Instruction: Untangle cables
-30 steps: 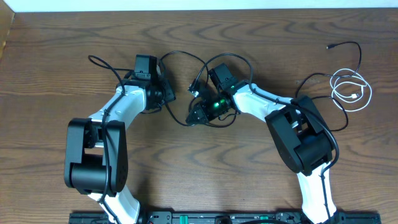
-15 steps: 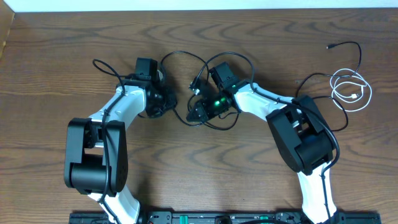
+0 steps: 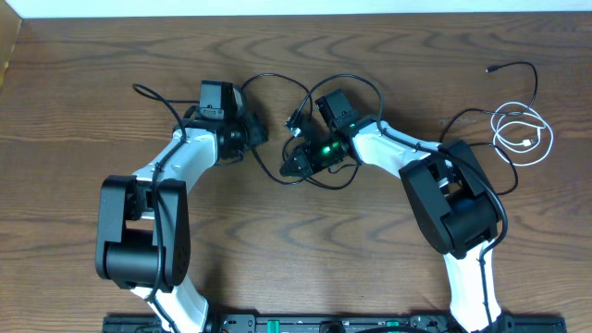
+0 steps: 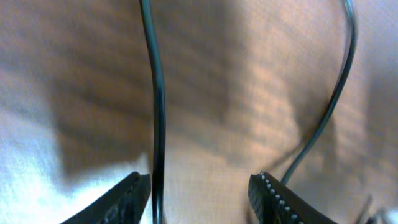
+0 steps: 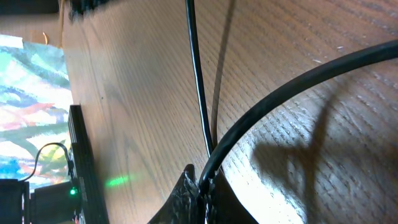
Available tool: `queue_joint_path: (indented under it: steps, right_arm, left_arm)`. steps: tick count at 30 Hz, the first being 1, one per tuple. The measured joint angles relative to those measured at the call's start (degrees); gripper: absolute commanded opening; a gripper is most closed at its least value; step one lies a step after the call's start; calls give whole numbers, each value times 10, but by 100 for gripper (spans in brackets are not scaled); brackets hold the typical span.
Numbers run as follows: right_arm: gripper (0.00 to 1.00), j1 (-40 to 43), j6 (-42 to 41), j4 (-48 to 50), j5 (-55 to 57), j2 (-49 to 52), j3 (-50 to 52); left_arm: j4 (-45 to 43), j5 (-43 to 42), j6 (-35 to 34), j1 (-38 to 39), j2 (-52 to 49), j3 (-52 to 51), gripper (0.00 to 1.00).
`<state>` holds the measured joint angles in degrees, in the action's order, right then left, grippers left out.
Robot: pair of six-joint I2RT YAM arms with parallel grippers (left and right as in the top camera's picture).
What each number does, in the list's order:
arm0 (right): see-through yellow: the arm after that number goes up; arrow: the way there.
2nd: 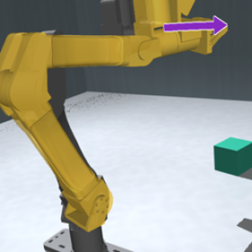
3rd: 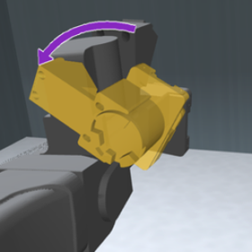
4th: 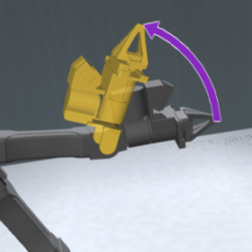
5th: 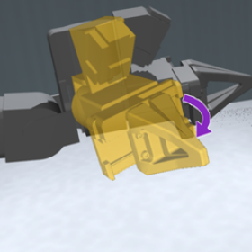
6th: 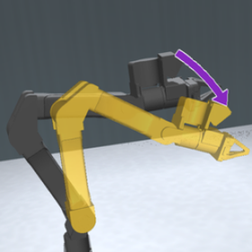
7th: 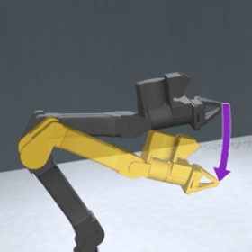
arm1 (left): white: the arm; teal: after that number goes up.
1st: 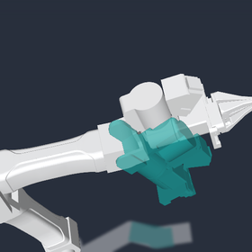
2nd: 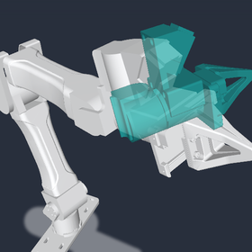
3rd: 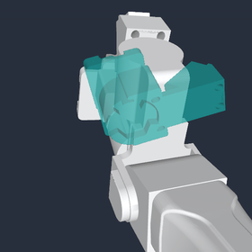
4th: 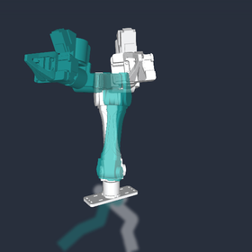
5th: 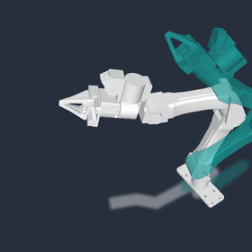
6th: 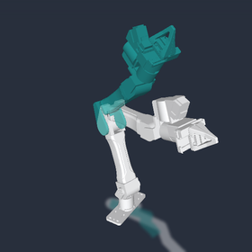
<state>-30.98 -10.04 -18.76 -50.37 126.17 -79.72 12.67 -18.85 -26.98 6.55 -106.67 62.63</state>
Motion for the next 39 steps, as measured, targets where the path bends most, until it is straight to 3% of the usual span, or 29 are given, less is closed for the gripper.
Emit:
queue_joint_path:
  steps: [3, 18, 19, 22, 24, 39]
  right_arm:
    - [4, 0, 0, 0, 0, 0, 0]
    - [4, 0, 0, 0, 0, 0, 0]
    - [4, 0, 0, 0, 0, 0, 0]
    - [5, 0, 0, 0, 0, 0, 0]
    - [4, 0, 0, 0, 0, 0, 0]
    - [2, 14, 0, 15, -15, 0, 0]
  left_arm:
    - [-14, 18, -2, 0, 0, 0, 42]
    - [-25, 65, 0, 11, -7, -10, 41]
    - [-26, 67, 0, 11, -11, -10, 36]
    - [-30, 70, -4, 11, -27, -10, 9]
    - [-33, 70, -3, 11, -31, -10, 8]
    - [33, -133, -48, 11, -36, -11, 8]
